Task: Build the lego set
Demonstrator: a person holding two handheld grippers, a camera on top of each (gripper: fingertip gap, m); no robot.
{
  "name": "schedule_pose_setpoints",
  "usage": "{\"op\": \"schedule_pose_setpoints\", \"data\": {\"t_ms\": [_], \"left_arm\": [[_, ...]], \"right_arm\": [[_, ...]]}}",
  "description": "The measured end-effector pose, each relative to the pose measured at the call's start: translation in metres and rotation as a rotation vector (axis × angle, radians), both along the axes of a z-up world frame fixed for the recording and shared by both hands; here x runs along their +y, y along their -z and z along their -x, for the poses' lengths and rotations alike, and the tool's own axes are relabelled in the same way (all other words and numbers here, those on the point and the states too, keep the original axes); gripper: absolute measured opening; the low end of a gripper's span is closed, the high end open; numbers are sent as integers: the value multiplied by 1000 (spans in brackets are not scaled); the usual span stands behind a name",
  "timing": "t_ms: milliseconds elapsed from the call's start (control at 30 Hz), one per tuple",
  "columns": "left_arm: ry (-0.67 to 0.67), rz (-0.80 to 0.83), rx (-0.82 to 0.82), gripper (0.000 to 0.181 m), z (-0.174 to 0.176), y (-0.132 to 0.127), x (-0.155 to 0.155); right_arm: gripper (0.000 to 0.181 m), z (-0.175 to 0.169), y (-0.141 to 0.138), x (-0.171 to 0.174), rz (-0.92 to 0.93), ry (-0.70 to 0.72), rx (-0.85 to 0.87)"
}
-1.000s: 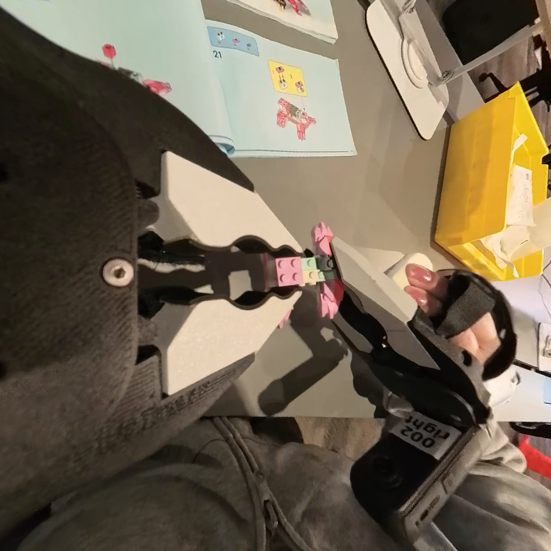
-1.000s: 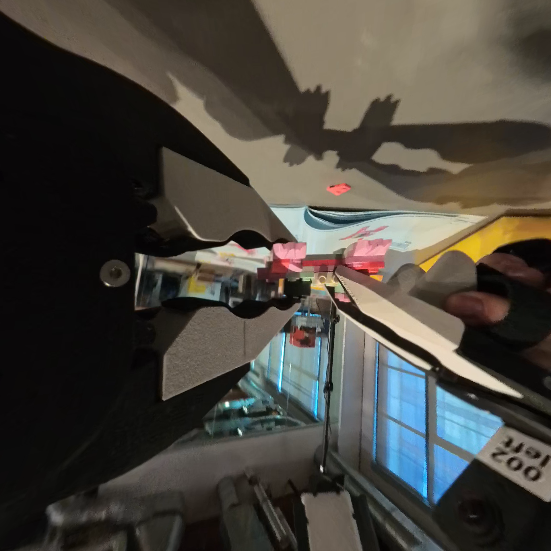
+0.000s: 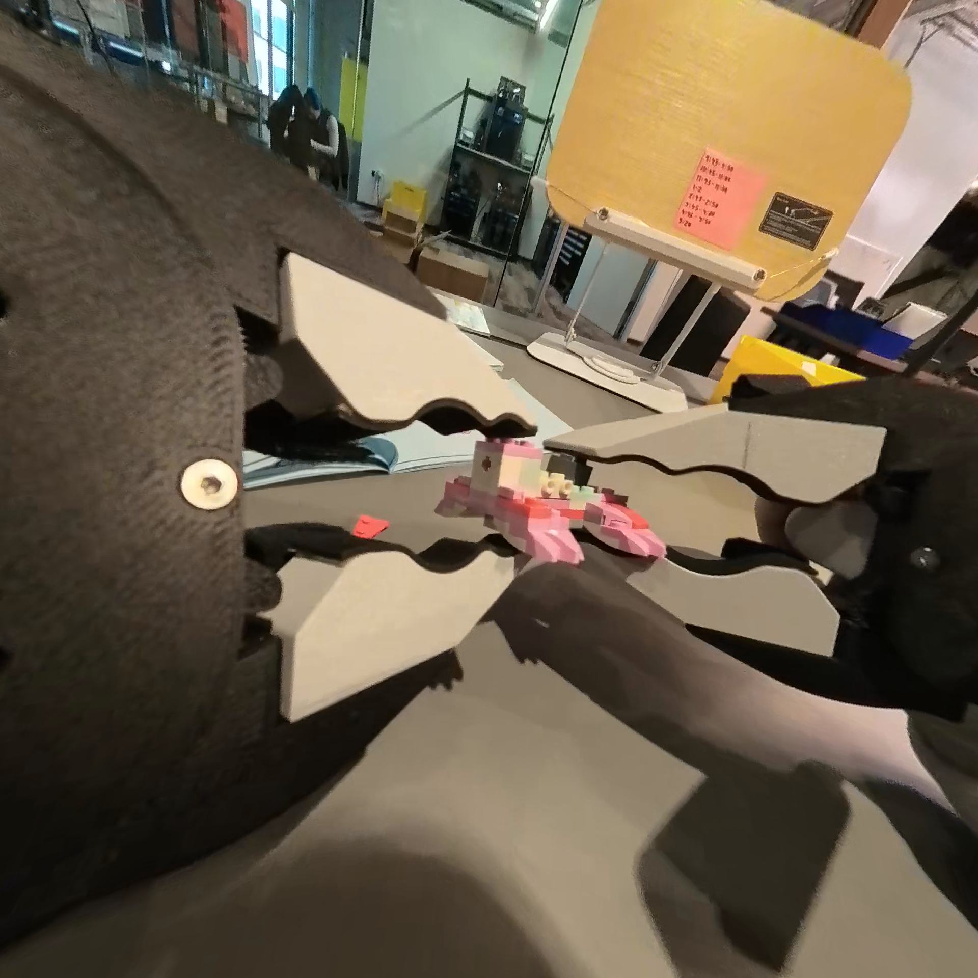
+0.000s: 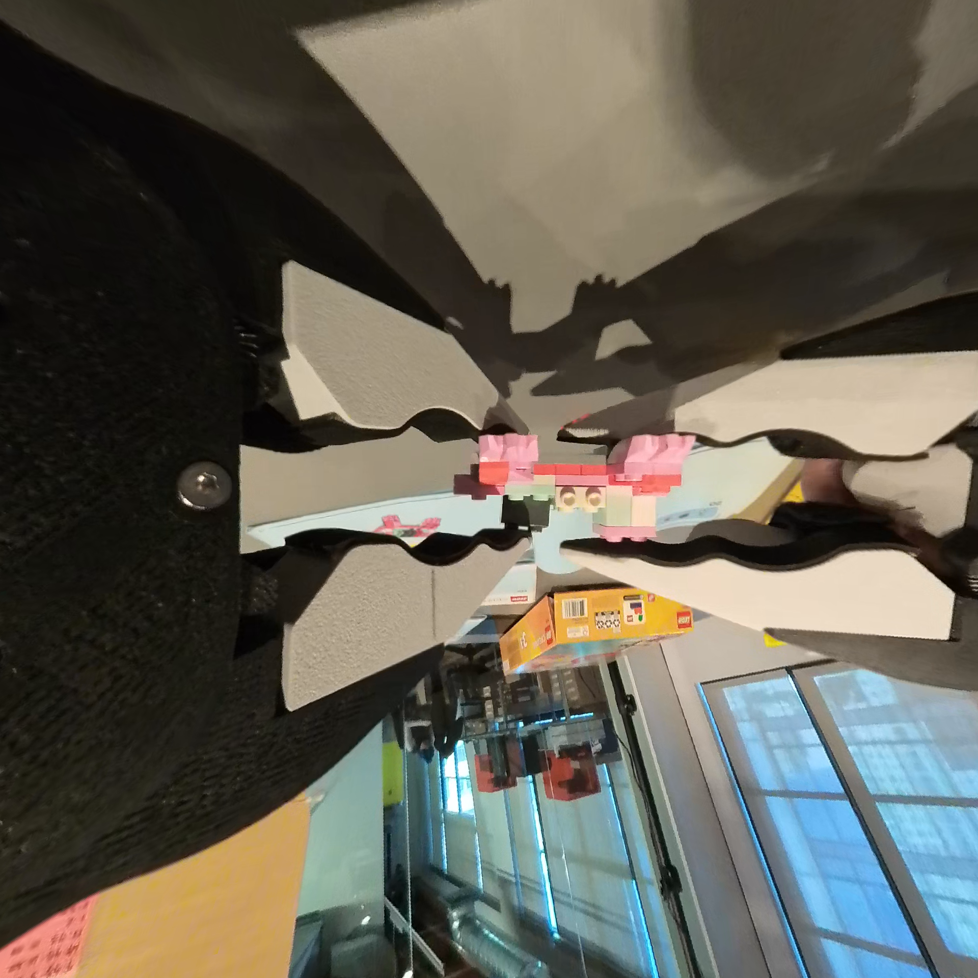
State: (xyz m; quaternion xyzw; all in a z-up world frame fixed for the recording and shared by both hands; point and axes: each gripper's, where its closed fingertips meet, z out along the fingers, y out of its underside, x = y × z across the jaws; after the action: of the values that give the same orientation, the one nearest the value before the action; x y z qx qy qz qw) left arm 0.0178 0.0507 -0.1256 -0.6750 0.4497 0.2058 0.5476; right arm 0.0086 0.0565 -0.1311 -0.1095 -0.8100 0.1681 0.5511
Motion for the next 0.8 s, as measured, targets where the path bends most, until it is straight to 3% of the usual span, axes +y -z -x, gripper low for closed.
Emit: {"op": "schedule_pose_setpoints", "data": {"t_ms": [433,800], "left_arm": [[50,-7,81,34,1,17,1],[49,11,48,34,1,21,2]], "right_arm": [[30,2,20,2,26,1,-88],[30,4,25,3,69,18,-97]]}}
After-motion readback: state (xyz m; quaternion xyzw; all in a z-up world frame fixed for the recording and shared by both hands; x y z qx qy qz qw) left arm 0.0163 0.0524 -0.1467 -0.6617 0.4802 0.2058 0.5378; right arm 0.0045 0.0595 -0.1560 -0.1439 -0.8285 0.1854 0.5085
